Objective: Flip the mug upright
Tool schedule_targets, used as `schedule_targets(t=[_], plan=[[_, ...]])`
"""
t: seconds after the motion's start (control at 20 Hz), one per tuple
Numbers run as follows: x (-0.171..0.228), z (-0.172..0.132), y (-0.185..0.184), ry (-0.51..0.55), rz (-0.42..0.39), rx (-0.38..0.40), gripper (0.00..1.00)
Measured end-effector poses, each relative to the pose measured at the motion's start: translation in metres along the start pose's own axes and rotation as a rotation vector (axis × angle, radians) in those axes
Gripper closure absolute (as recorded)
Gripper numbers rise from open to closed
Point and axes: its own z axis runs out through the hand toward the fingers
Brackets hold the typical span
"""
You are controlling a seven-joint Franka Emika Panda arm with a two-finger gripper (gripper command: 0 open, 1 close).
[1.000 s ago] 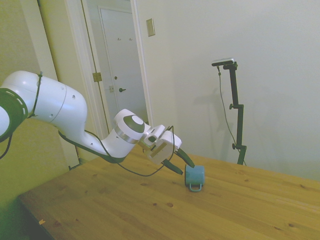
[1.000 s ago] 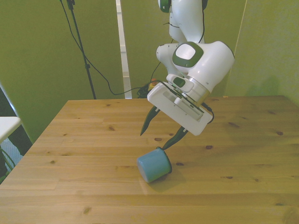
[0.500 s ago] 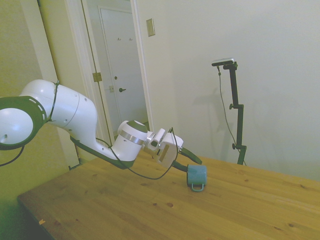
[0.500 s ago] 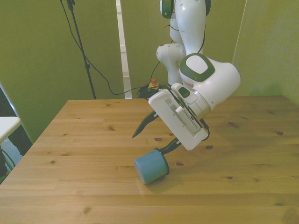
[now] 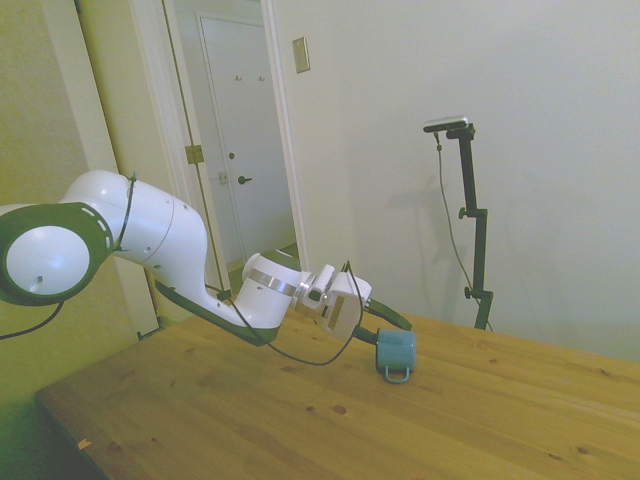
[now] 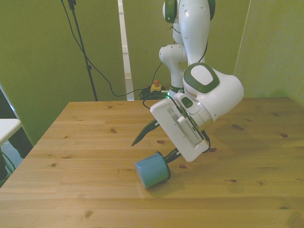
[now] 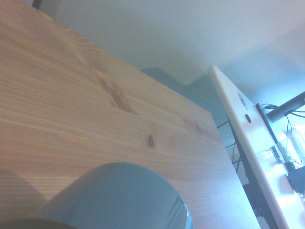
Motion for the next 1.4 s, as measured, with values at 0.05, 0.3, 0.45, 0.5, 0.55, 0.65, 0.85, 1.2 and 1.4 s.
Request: schedule_targets(t=[0.05,0.3,0.45,0.5,0.55,0.65,0.85,1.2,1.4], plan=[[0.0,0.001,0.0,0.0,0.001,-0.001,1.0],[0.003,0.003,0.001,0.001,0.006,-0.004,1.0],[0.002,0.005,0.0,0.0,0.006,-0.006,1.0],[0.001,0.007,0.0,0.0,0.005,-0.007,1.0],[0.001,0.008,-0.001,-0.001,0.005,-0.008,1.0],[-0.002,0.01,-0.002,-0.002,0.002,-0.011,1.0],[-0.004,0.013,-0.003,-0.004,-0.001,-0.013,1.0],[-0.004,0.013,-0.003,-0.005,-0.001,-0.013,1.0],[-0.004,0.014,-0.002,-0.005,0.0,-0.014,1.0]])
